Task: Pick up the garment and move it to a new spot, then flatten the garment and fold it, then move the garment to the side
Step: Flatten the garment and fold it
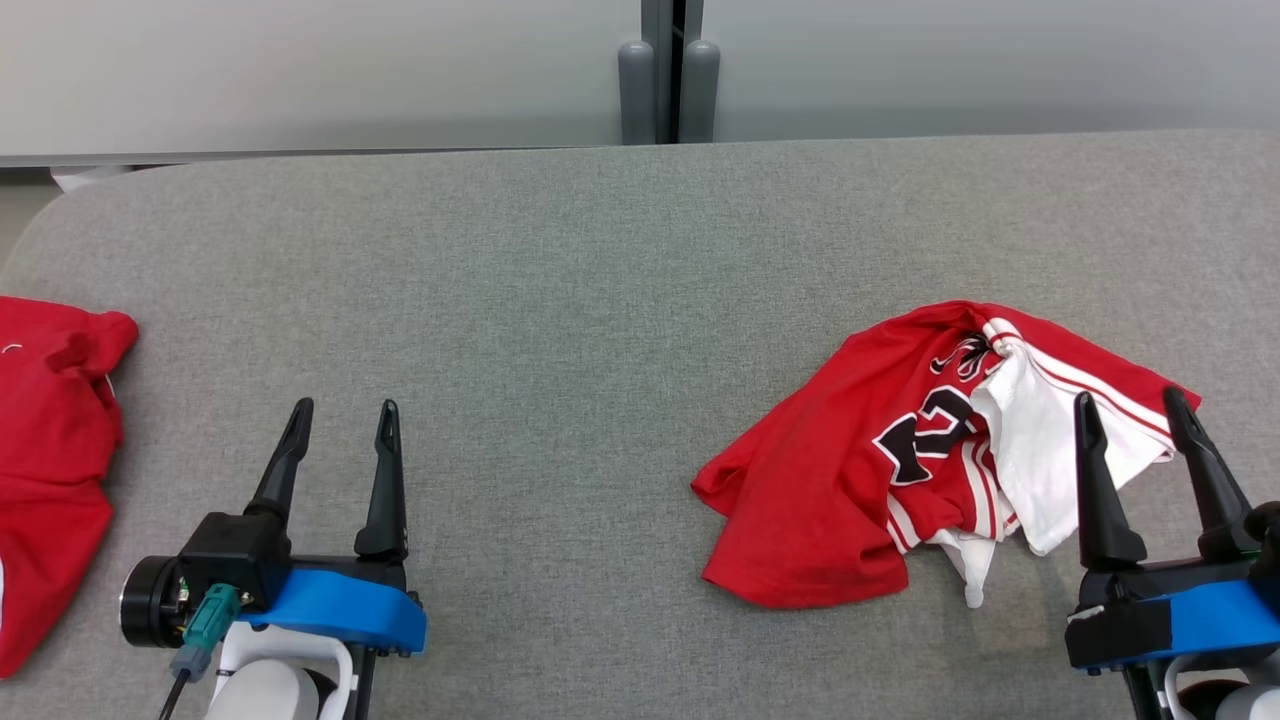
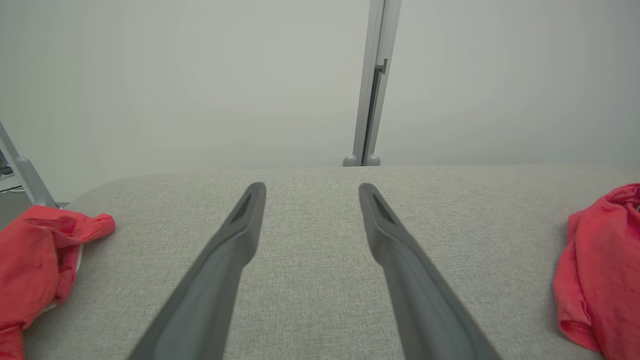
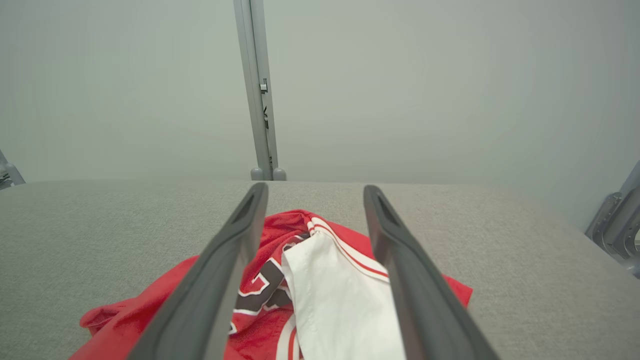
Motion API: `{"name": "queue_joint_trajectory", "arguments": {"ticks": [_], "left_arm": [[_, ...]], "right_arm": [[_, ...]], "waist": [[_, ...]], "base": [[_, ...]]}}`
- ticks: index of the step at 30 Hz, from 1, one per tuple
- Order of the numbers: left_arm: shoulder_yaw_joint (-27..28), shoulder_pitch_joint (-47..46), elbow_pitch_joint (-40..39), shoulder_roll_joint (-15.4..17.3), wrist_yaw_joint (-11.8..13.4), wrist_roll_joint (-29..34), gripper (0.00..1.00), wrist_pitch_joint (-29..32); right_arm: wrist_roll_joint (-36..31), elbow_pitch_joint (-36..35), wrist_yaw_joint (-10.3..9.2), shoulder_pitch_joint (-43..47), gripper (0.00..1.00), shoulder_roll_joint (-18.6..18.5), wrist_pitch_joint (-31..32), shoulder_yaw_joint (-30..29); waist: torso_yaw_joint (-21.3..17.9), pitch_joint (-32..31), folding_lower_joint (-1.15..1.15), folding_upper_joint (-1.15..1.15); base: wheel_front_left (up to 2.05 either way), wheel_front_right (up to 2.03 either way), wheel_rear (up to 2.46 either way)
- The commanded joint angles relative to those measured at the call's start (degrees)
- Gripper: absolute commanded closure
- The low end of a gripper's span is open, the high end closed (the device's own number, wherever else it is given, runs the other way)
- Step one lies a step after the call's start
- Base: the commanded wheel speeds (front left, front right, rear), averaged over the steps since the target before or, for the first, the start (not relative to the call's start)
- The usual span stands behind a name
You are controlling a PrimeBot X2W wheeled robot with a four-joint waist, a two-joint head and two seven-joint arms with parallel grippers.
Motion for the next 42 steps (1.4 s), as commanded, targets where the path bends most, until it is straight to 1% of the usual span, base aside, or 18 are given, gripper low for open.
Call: {"name": "queue_joint_trajectory", "arguments": {"ticks": [1, 13, 17, 19, 23, 27, 29, 32, 35, 37, 38, 39, 40, 42], "left_arm": [[0.0, 0.5, -0.4, 0.3, 0.3, -0.2, 0.0, 0.3], [-0.8, 0.2, -1.3, 0.4, 0.7, -0.4, 0.0, 0.6], [-1.7, -1.1, -2.0, 0.2, 0.2, 0.2, 0.0, 0.6], [-3.0, -2.3, -2.5, -0.2, -0.4, 0.8, 0.0, 1.4], [-8.4, -6.2, -2.9, -2.2, -3.7, 2.2, 0.0, 4.2], [-14.6, -9.9, 0.2, -5.2, -7.8, 3.1, 0.0, 8.0], [-17.2, -11.2, 2.7, -6.7, -9.4, 2.8, 0.0, 9.5], [-20.0, -12.9, 7.2, -8.4, -10.8, 2.0, 0.0, 11.4], [-21.5, -14.7, 12.3, -9.3, -11.5, 0.7, 0.0, 13.4], [-21.5, -15.9, 15.4, -9.7, -11.8, -0.3, 0.0, 14.1], [-21.4, -16.4, 16.8, -9.9, -11.9, -0.9, 0.08, 14.3], [-21.3, -16.9, 18.4, -9.9, -11.9, -1.1, 0.41, 14.4], [-21.1, -17.4, 19.5, -10.0, -12.0, -1.7, 1.0, 14.0], [-20.6, -18.6, 20.9, -9.9, -12.1, -1.9, 1.0, 12.1]], "right_arm": [[0.3, -0.5, 0.01, 1.0, 0.0, 0.2, 0.4, 0.2], [0.5, -1.5, 0.01, 1.2, 0.0, 0.5, 1.6, 0.7], [0.2, -1.9, 0.01, 1.0, 0.0, 0.6, 1.8, 0.7], [0.3, -2.0, 0.01, 0.8, 0.0, 0.5, 1.8, 0.5], [0.5, -2.2, 0.01, -0.2, 0.0, 0.5, 2.0, 0.5], [0.8, -1.9, 0.01, -1.3, 0.0, 0.5, 1.9, 0.9], [1.0, -1.6, 0.01, -1.9, 0.0, 0.6, 1.7, 1.1], [1.4, -1.1, 0.01, -2.6, 0.0, 0.6, 1.3, 1.3], [1.8, -0.5, 0.01, -3.2, 0.0, 0.7, 0.9, 1.4], [2.1, 0.0, 0.01, -3.4, 0.0, 0.8, 0.7, 1.4], [2.2, 0.3, 0.01, -3.5, 0.0, 0.8, 0.5, 1.3], [2.3, 0.4, 0.01, -3.5, 0.0, 0.8, 0.4, 1.4], [2.4, 0.6, 0.01, -3.6, 0.0, 0.8, 0.3, 1.2], [2.5, 0.8, 0.01, -3.7, 0.0, 0.9, 0.1, 1.0]], "waist": [[0.0, -0.1, 0.01, 0.01], [0.1, 0.1, 0.01, 0.01], [0.1, 0.5, 0.01, 0.01], [0.2, 1.2, 0.01, 0.01], [0.0, 3.4, 0.01, 0.01], [-0.9, 5.6, 0.01, 0.01], [-1.6, 6.6, 0.01, 0.01], [-2.7, 7.9, 0.01, 0.01], [-3.8, 8.9, 0.01, 0.01], [-4.5, 9.5, 0.01, 0.01], [-4.7, 9.6, 0.01, 0.01], [-5.0, 9.7, 0.01, 0.01], [-5.2, 9.8, 0.01, 0.01], [-5.4, 9.9, 0.01, 0.01]], "base": [[0.0, 0.0, 0.0], [0.0, 0.0, 0.0], [0.0, 0.0, 0.0], [0.0, 0.0, 0.0], [0.0, 0.0, 0.0], [0.0, 0.0, 0.0], [0.0, 0.0, 0.0], [0.0, 0.0, 0.0], [0.0, 0.0, 0.0], [0.0, 0.0, 0.0], [0.0, 0.0, 0.0], [0.0, 0.0, 0.0], [0.0, 0.0, 0.0], [0.0, 0.0, 0.0]]}}
